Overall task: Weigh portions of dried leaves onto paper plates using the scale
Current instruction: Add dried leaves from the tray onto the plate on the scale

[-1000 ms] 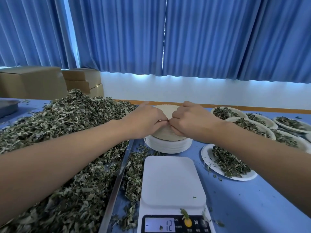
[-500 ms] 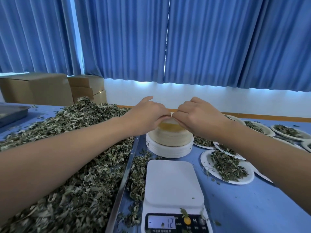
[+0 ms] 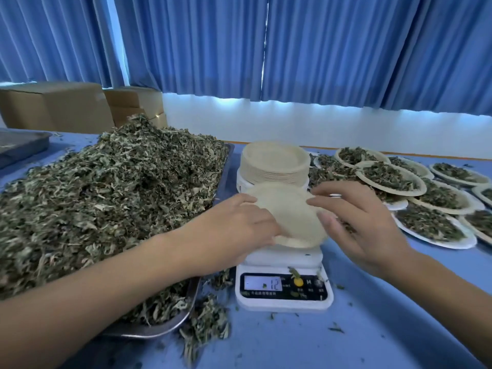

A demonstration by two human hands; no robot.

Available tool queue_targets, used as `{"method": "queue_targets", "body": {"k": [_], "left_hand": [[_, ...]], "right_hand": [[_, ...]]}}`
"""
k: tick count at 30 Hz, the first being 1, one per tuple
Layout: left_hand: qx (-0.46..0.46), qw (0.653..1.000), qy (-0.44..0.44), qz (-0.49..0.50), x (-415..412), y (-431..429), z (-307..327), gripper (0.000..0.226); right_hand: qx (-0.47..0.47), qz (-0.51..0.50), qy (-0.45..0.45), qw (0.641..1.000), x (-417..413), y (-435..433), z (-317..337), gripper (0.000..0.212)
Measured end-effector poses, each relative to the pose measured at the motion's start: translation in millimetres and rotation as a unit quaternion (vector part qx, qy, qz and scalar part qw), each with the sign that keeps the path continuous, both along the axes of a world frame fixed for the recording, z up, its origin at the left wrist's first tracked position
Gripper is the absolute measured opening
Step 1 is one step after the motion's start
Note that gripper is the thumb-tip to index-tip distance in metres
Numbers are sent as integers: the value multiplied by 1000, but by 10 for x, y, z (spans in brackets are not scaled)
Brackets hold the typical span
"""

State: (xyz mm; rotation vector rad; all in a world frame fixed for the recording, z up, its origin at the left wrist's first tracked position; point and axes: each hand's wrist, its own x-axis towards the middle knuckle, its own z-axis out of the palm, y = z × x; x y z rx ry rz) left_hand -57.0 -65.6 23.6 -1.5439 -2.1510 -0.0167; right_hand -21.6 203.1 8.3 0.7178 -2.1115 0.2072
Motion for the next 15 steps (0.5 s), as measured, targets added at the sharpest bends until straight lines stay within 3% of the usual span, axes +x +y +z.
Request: {"method": "queue_targets", "body": {"k": [2, 4, 6, 10, 12, 15], "left_hand": [[-40, 998, -39, 19, 68, -16, -63, 24], [-33, 990, -132, 30, 88, -41, -13, 27], [43, 975, -211, 51, 53, -73, 60, 33], [195, 940, -210, 187, -235, -218, 153, 38], [135, 920, -210, 301, -471, -306, 118, 29], [-17, 860, -287, 422, -711, -431, -22, 28]], "right_hand": [[-61, -27, 6, 998, 58, 55, -121, 34], [-85, -48, -3, 995, 102, 116, -228, 27], [-112, -67, -31, 991, 139, 169, -319, 28], [-145, -126, -132, 973, 126, 255, -406, 51], [-143, -138, -204, 959, 102, 274, -437, 52], [-81, -152, -275, 946, 77, 260, -477, 51]]}}
